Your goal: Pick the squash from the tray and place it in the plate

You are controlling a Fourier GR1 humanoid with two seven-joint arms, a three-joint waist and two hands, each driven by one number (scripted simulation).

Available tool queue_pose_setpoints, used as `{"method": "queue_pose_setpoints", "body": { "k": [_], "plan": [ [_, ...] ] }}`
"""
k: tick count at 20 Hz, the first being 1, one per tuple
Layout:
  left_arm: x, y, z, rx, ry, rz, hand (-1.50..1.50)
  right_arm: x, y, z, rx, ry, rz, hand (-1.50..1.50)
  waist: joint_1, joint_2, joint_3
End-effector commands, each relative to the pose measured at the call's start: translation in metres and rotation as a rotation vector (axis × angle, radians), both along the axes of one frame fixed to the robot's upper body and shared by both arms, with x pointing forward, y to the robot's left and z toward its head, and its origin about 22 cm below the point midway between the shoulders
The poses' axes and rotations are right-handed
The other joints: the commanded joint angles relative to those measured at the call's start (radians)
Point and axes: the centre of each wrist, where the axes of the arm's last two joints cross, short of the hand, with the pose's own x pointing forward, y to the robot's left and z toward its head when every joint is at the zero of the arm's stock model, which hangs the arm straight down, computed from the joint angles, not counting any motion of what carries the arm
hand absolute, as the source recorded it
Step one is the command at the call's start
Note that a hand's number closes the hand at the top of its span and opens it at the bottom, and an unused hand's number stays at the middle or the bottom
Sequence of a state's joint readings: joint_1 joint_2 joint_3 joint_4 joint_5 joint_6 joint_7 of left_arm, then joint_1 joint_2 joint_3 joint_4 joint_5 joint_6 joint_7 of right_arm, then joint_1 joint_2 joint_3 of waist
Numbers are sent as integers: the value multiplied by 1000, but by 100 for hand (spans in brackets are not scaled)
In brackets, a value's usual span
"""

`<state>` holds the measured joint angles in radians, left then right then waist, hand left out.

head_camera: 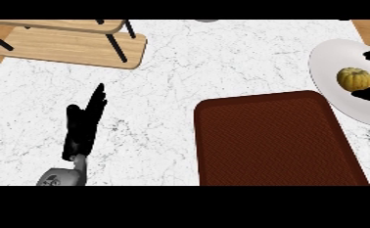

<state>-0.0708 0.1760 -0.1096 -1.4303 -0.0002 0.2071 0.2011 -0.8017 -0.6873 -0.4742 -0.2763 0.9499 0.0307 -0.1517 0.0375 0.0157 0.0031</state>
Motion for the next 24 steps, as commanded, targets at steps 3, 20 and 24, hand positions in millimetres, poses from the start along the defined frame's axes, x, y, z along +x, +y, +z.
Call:
{"method": "queue_pose_setpoints", "body": {
  "k": [3,20,24],
  "plan": [
    [0,2,4,-26,0,-2,0,0,1,-3,167,-197,114,-150,-2,-2,1],
    [1,4,12,19,-13,19,0,-57,-58,-13,664,-595,70,-150,-6,-3,1],
    [-9,-1,5,-3,2,-2,0,-62,-58,-22,692,-622,118,-150,-4,-3,1]
  ]
}}
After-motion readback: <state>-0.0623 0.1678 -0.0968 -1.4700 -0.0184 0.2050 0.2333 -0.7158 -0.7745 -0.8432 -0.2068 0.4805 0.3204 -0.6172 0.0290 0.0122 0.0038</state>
